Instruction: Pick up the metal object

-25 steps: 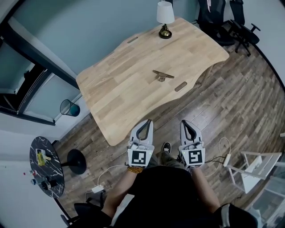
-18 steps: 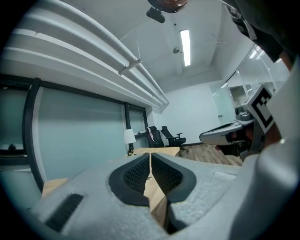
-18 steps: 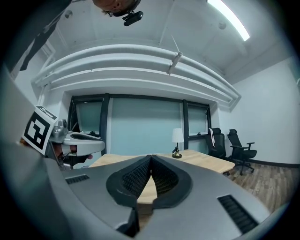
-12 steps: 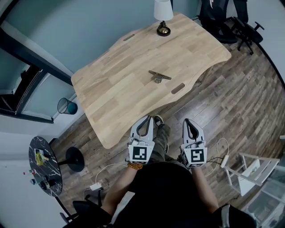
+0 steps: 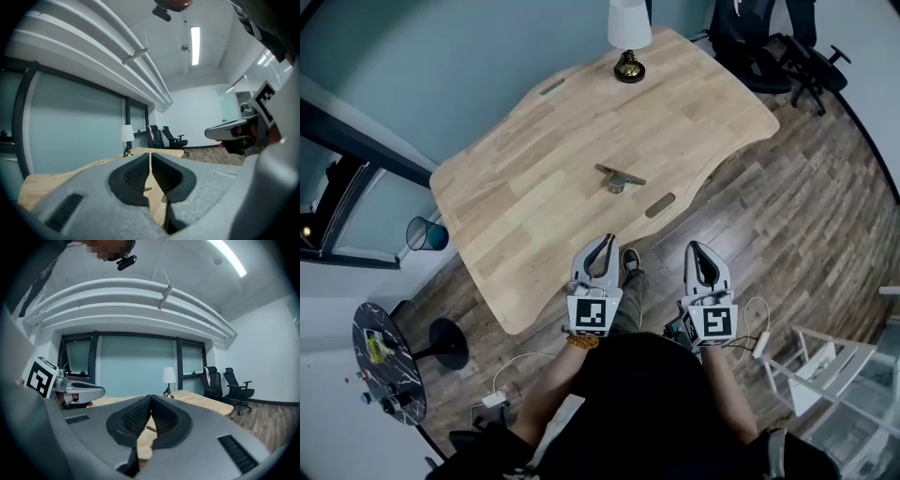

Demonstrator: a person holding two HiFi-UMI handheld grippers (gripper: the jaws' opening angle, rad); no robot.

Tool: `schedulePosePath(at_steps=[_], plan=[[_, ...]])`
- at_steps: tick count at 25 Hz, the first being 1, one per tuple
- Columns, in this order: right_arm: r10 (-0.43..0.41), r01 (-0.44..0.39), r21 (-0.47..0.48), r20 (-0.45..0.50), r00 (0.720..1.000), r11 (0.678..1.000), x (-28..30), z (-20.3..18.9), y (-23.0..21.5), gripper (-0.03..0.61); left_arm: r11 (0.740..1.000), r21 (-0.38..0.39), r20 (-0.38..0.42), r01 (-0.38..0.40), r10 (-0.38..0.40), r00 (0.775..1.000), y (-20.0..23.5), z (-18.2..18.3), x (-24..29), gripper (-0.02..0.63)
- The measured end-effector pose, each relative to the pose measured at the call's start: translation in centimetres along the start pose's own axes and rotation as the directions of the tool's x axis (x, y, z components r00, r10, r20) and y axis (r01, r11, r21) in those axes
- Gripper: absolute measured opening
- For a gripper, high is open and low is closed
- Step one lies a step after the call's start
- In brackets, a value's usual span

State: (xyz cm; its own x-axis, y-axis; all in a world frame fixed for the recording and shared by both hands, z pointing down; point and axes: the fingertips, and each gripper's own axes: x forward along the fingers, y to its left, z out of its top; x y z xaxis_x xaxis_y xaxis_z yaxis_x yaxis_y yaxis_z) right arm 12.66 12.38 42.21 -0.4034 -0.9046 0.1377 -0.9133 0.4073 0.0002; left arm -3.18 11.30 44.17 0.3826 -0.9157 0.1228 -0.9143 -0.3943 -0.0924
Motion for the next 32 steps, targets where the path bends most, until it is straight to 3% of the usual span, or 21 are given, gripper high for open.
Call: schedulePosePath(at_steps=[5, 10, 18, 23, 27, 32], plan=[[0.003, -0.003, -0.002, -0.001, 1.000, 1.000, 4.8, 1.6, -2.4, 0.005, 1.000, -0.011, -0.011, -0.010, 0.010, 1.000, 2.0, 0.2, 4.3, 0.025], [0.018, -0.020, -0.062, -0.038, 0.999, 0.998, 9.4, 2.1, -4.7, 0.005, 0.999, -0.027, -0.046, -0.026, 0.024, 0.999, 5.1, -1.3, 8.1, 0.026], [-0.043, 0.032, -0.107, -0.105, 0.994, 0.994, 14.9, 3.2, -9.6, 0.005, 0.997, -0.070, -0.067, -0.031, 0.026, 0.997, 9.2, -5.0, 13.9, 0.026], [-0.051, 0.034, -0.164, -0.098, 0.994, 0.986, 17.4, 5.4, -11.0, 0.005, 0.994, -0.100, -0.083, -0.053, 0.045, 0.996, 11.1, -7.3, 16.5, 0.026], [-0.042, 0.028, -0.165, -0.082, 0.996, 0.986, 19.1, 6.7, -11.8, 0.005, 0.991, -0.118, -0.133, -0.059, 0.043, 0.990, 11.1, -9.4, 17.4, 0.026], [-0.032, 0.023, -0.111, -0.082, 0.996, 0.994, 21.1, 5.6, -13.8, 0.005, 0.996, -0.082, -0.195, -0.029, 0.013, 0.981, 10.6, -11.9, 18.5, 0.026]])
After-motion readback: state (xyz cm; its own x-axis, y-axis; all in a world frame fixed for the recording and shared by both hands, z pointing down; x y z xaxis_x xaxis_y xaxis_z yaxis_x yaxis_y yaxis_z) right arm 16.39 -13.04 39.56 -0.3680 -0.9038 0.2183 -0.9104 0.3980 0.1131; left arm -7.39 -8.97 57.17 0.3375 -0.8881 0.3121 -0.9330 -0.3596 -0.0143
